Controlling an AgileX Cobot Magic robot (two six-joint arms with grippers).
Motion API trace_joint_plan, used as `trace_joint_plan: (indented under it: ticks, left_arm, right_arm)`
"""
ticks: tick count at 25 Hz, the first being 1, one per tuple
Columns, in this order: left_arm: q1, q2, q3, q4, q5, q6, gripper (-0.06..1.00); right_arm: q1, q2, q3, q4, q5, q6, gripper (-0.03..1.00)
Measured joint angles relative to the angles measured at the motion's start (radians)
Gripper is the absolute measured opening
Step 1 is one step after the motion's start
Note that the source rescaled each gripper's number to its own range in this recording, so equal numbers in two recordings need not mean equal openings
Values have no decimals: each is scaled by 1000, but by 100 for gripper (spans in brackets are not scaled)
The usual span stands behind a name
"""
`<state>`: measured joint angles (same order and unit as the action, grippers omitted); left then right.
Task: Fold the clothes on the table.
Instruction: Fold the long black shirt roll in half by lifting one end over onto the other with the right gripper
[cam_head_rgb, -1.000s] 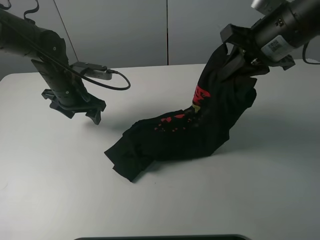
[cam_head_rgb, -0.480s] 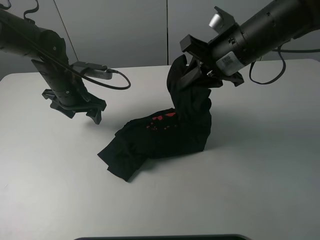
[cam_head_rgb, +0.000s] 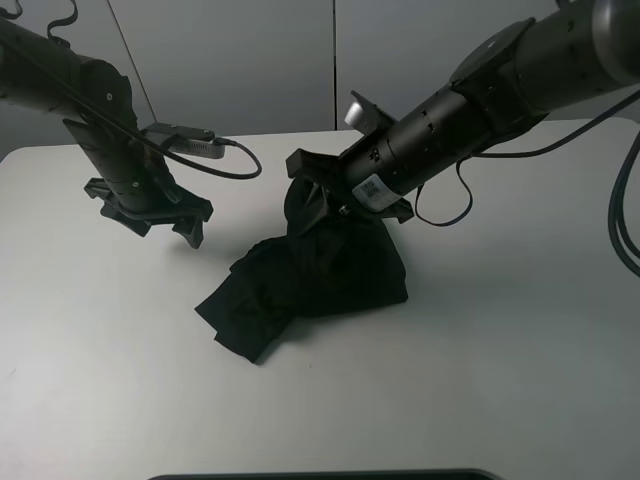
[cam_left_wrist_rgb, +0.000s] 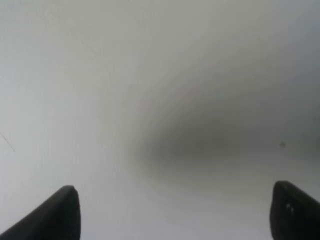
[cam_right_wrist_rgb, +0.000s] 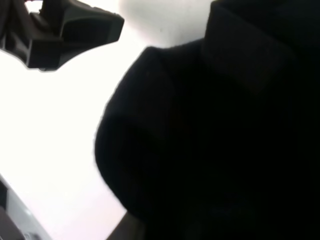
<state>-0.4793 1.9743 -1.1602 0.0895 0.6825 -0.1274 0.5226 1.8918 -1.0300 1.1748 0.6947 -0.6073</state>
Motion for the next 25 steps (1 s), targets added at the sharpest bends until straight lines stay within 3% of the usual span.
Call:
trace_joint_plan:
  ticks: [6, 8, 11, 12, 15, 20, 24, 25]
  left_arm:
    - [0, 0, 0, 0, 0, 14, 98]
    - [0, 0, 0, 0, -1, 20, 98]
    - [0, 0, 0, 0, -2, 22, 98]
    - [0, 0, 0, 0, -4, 22, 98]
    - [0, 0, 0, 0, -5, 23, 98]
    - [0, 0, 0, 0, -7, 23, 98]
    - [0, 0, 0, 0, -8, 23, 98]
    - [0, 0, 0, 0, -8, 23, 98]
  right_arm:
    - [2, 83, 0, 185, 6, -201, 15]
    - [2, 89, 0, 226, 10, -255, 35]
    - [4, 89, 0, 291, 24, -300, 83]
    - [4, 89, 0, 301, 36, -320, 93]
    - [4, 79, 0, 298, 74, -360, 99]
    - [4, 0, 0, 167, 90, -340, 100]
    - [4, -105, 0, -101, 17, -209, 100]
    - [4, -129, 0, -214, -7, -148, 100]
